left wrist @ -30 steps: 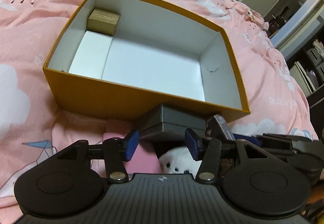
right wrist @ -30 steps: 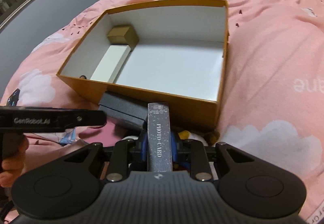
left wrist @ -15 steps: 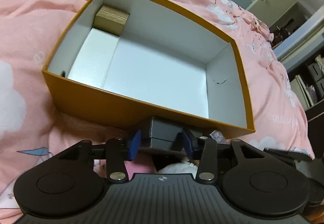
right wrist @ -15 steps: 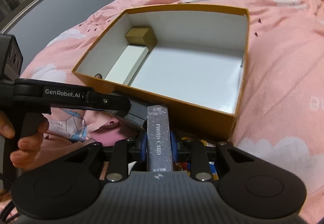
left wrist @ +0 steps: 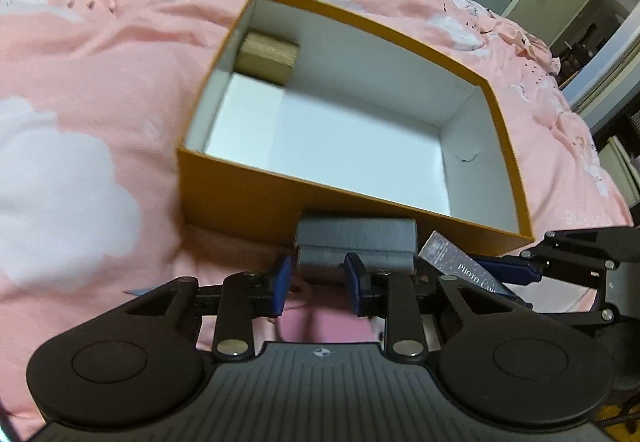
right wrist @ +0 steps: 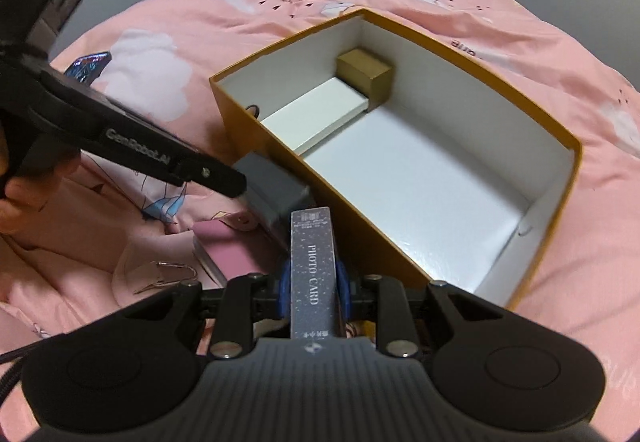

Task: Organize objects
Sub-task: 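Grasp the dark grey box with the left tool while the right tool holds the PHOTO CARD pack, then carry the dark grey box and PHOTO CARD pack over the orange box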

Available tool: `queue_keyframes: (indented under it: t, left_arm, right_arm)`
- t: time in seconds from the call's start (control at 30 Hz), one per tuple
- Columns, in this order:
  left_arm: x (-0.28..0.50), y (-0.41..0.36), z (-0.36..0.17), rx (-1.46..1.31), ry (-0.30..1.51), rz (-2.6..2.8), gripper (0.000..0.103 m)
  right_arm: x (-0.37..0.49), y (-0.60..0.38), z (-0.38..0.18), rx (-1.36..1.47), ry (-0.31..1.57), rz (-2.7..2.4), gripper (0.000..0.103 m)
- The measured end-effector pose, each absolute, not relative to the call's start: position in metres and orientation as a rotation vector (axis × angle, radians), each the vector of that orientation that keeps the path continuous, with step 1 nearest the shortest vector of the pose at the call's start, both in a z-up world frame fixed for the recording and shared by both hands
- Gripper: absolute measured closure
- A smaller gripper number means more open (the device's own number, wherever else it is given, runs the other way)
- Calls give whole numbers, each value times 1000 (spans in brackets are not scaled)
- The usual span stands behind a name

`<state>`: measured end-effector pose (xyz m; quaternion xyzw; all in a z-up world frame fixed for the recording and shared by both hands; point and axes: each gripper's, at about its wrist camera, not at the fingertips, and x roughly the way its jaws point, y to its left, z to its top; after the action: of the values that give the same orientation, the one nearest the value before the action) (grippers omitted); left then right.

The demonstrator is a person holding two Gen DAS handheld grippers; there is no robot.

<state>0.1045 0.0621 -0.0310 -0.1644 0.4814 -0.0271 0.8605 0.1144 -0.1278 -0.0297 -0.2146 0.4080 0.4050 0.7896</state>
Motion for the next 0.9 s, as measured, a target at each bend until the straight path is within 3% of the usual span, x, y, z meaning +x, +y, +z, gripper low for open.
queue_keyframes:
  t: [0.07, 0.23, 0.57, 0.9]
  left_arm:
    - [103, 62, -28, -334, 1001, -76, 32]
    - [112, 55, -27, -342, 995, -110, 16]
    - [127, 49, -45, -348, 1023, -91, 11]
    - [132, 49, -51, -378, 1023, -103, 15]
  right_arm:
    - [116, -124, -31, -466, 877, 878, 77]
    - [122, -122, -32, -444, 884, 883, 77]
    - [122, -127, -35, -406, 894, 874, 77]
    - [127, -128, -38, -401, 908, 863, 77]
